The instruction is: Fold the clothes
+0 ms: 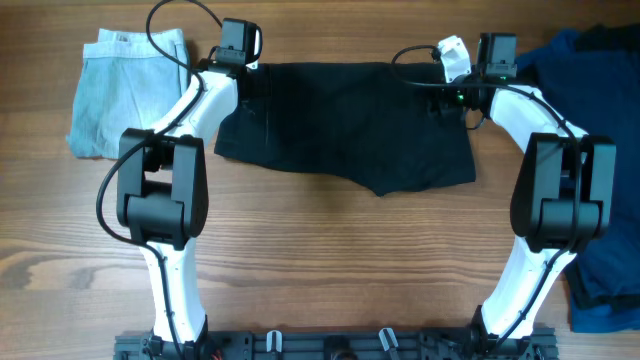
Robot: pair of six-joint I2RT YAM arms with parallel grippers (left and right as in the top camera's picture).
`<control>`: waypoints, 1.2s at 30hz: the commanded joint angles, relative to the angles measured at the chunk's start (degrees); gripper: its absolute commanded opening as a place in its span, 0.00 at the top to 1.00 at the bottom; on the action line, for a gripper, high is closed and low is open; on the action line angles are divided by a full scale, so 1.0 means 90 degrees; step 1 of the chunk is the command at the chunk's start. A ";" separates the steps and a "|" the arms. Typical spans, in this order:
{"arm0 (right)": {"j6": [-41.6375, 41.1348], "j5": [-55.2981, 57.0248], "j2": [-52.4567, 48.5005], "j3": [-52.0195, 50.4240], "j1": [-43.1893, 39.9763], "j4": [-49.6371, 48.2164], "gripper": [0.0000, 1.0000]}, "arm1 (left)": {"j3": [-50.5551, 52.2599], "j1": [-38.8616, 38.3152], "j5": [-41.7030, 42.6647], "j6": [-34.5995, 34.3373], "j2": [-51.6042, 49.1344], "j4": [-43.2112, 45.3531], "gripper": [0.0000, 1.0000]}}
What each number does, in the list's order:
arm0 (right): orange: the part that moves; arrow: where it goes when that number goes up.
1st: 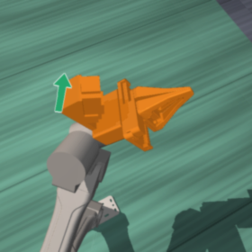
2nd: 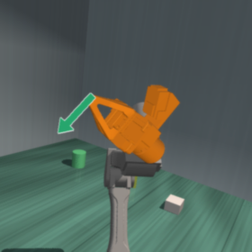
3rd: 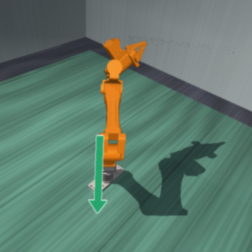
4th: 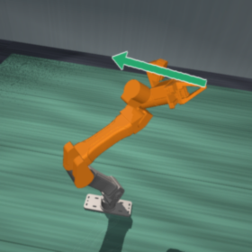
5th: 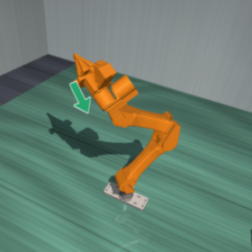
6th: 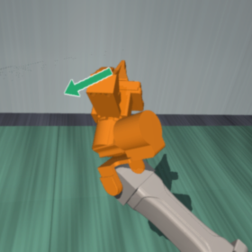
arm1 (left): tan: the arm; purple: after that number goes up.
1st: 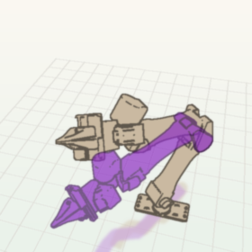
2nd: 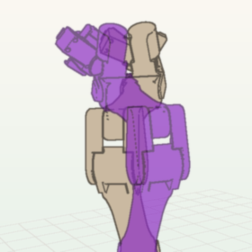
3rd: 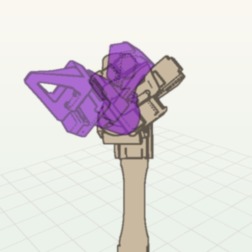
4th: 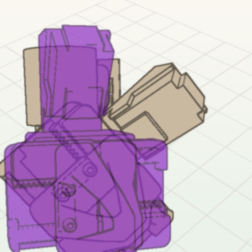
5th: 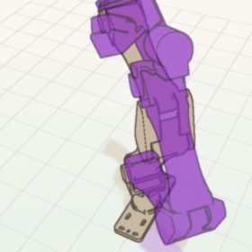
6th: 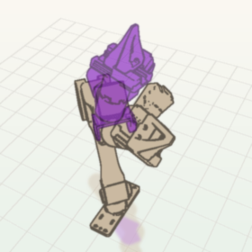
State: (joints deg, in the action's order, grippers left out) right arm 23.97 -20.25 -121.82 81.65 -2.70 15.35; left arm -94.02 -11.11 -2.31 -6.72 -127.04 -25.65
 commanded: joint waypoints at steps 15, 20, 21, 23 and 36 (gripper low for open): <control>-0.0189 0.0597 -0.0792 -0.0070 0.0015 -0.1299 0.27 | 0.0066 0.0058 -0.0039 0.0053 0.0199 -0.0005 0.94; -0.0216 0.0605 -0.0690 0.0010 0.0015 -0.1292 0.73 | 0.0066 0.0058 -0.0036 0.0053 0.0199 -0.0007 0.94; -0.0216 0.0605 -0.0634 0.0036 0.0015 -0.1294 0.90 | 0.0066 0.0058 -0.0039 0.0053 0.0199 -0.0005 0.94; -0.0206 0.0602 -0.0544 0.0036 0.0015 -0.1285 0.96 | 0.0066 0.0061 -0.0039 0.0053 0.0199 -0.0005 0.95; -0.0335 0.0447 0.1336 0.0036 0.0015 0.0806 0.96 | 0.0066 0.0070 -0.0704 0.0053 0.1319 -0.0695 0.96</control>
State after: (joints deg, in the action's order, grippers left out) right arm 21.52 -14.94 -114.02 81.58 -2.66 19.22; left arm -93.69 -11.11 -7.29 -6.68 -118.10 -29.23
